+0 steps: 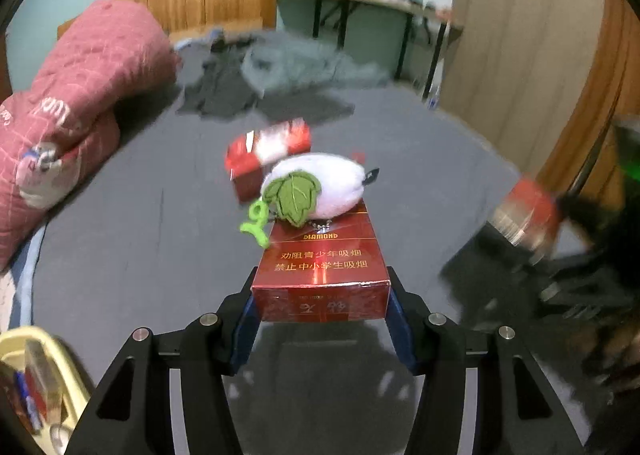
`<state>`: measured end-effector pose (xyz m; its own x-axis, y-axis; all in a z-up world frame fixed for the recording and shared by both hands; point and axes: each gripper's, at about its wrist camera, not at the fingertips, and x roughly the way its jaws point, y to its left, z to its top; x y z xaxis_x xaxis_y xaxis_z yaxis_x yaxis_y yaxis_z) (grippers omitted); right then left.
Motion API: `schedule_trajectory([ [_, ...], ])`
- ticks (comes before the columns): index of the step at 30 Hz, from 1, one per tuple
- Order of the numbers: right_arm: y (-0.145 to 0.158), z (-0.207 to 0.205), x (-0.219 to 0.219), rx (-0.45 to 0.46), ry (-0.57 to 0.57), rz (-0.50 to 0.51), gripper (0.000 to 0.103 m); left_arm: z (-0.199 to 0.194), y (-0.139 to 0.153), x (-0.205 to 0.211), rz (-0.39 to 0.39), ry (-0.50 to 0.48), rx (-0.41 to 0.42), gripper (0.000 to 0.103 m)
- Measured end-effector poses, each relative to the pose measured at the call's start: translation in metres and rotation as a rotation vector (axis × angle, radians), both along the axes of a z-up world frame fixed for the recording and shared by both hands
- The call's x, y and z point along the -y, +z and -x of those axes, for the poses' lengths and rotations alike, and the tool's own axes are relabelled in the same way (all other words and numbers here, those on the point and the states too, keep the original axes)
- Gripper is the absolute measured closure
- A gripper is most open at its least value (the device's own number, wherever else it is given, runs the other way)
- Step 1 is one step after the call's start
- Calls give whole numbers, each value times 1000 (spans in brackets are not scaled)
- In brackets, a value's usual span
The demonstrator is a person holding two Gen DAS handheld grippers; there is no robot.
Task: Organize objects
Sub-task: 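Lift both red boxes and carry them toward the yellow basin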
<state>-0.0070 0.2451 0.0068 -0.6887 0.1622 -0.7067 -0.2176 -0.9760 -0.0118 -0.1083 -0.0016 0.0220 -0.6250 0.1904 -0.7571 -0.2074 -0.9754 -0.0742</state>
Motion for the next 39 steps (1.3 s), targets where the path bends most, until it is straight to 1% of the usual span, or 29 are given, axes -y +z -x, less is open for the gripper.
schedule_trajectory([
  [1, 1, -4, 0, 7, -4, -3, 16, -6, -2, -1, 17, -8, -14, 49],
  [2, 3, -6, 1, 10, -6, -5, 16, -13, 4, 1, -11, -14, -44, 49],
  [3, 5, -9, 1, 8, -7, -7, 16, -18, 11, 5, -55, -18, -66, 49],
  [4, 7, -11, 1, 1, -6, -9, 16, -22, 15, 7, -78, -14, -77, 48],
  [5, 9, -14, 0, -5, -6, -9, 16, -22, 14, 8, -55, 0, -57, 49],
  [6, 10, -15, 0, -5, -8, -7, 16, -19, 6, 5, 3, -3, -2, 49],
  [7, 11, -15, 0, 0, -10, -5, 16, -21, 2, 3, 33, -9, 9, 49],
  [8, 11, -15, 0, 4, -11, -5, 16, -26, 4, 3, 35, -16, -11, 49],
  [9, 13, -15, 1, 3, -11, -7, 16, -33, 10, 5, 8, -21, -39, 49],
  [10, 15, -17, 1, -9, -10, -6, 16, -34, 12, 5, -5, -14, -32, 49],
  [11, 15, -18, 0, -12, -11, -2, 16, -34, 13, 9, -40, 1, -10, 49],
  [12, 15, -17, -1, -10, -15, 9, 16, -35, 14, 11, -50, 10, -4, 49],
  [16, 12, -20, -1, -5, -21, 28, 16, -46, 22, 6, -21, 4, -33, 49],
  [18, 10, -22, 1, 1, -19, 22, 16, -52, 24, 7, -25, 11, -27, 49],
  [22, 9, -24, 1, 9, -28, 27, 16, -55, 25, 3, -25, 15, -32, 49],
  [23, 9, -25, 0, 9, -31, 29, 16, -43, 22, 6, -25, 14, -33, 49],
  [28, 14, -25, 1, 10, -38, 32, 16, -44, 26, 12, -21, 20, -51, 49],
  [33, 19, -22, 12, 7, -28, 31, 16, -54, 32, 29, -10, 45, -69, 48],
  [36, 23, -16, 26, 1, -6, 29, 16, -64, 36, 51, -9, 86, -78, 49],
  [39, 27, -5, 50, -5, 35, 35, 16, -78, 39, 79, 2, 138, -82, 49],
])
